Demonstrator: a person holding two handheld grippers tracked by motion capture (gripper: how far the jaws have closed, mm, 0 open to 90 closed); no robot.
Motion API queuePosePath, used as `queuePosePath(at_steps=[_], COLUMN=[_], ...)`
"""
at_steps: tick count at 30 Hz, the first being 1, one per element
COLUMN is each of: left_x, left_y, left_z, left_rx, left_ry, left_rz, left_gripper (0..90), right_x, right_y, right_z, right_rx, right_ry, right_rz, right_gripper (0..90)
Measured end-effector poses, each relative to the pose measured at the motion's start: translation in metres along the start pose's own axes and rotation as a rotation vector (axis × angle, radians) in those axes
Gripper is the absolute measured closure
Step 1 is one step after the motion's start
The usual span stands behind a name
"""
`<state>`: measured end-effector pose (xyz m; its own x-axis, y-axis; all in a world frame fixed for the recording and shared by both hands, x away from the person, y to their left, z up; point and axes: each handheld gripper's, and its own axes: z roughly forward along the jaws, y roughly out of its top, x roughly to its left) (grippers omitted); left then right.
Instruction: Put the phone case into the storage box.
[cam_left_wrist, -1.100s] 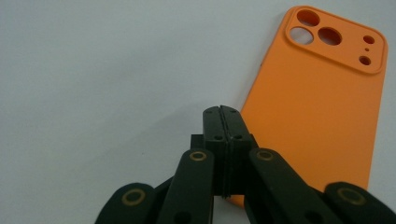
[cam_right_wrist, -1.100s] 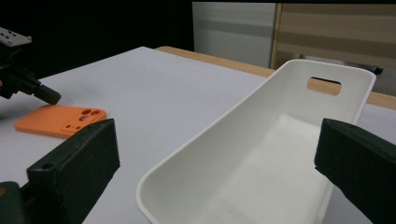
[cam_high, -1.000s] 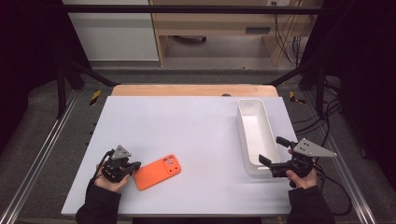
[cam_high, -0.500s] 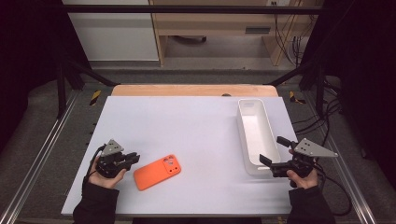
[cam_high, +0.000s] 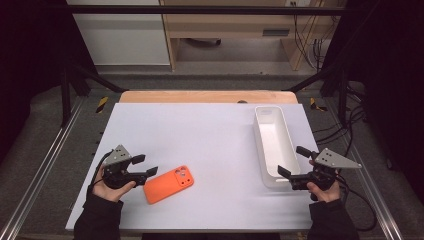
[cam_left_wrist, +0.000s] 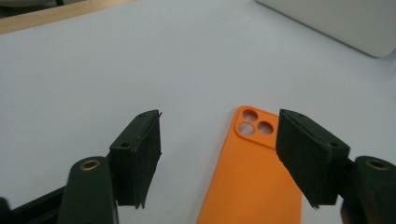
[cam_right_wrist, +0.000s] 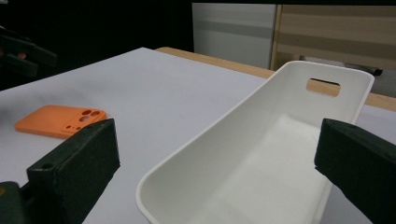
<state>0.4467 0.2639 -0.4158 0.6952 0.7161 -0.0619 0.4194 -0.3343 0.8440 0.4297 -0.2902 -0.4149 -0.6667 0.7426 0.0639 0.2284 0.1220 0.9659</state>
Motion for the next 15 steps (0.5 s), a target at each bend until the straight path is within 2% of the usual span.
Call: queuePosePath(at_steps=[3,5,7,9,15], left_x=[-0.003,-0.005,-0.006,-0.008,-0.016], left_y=[0.004,0.006,0.008,0.01,0.018], left_z=[-0.002,-0.002,-0.001,-0.001,0.001], left_rx=[-0.015,-0.023,-0.019,-0.018,0.004], left_ry=[0.008,0.011,0.008,0.016,-0.011], left_rz=[0.012,0.008,0.008,0.02,0.063], left_gripper=[24.9,16.9,13.9,6.8,0.6], right_x=[0.0,0.0,0.0,0.0,0.0], right_y=[0.0,0.0,0.0,0.0,0.0], right_z=[0.0,0.0,0.0,0.0,0.0], right_rx=[-0.002,-0.001,-0.001,-0.002,0.001], right_ry=[0.001,0.001,0.002,0.003,0.001], right_rz=[-0.001,-0.002,-0.001,-0.001,-0.002], right_gripper=[0.4,0.4,0.4,0.5,0.5])
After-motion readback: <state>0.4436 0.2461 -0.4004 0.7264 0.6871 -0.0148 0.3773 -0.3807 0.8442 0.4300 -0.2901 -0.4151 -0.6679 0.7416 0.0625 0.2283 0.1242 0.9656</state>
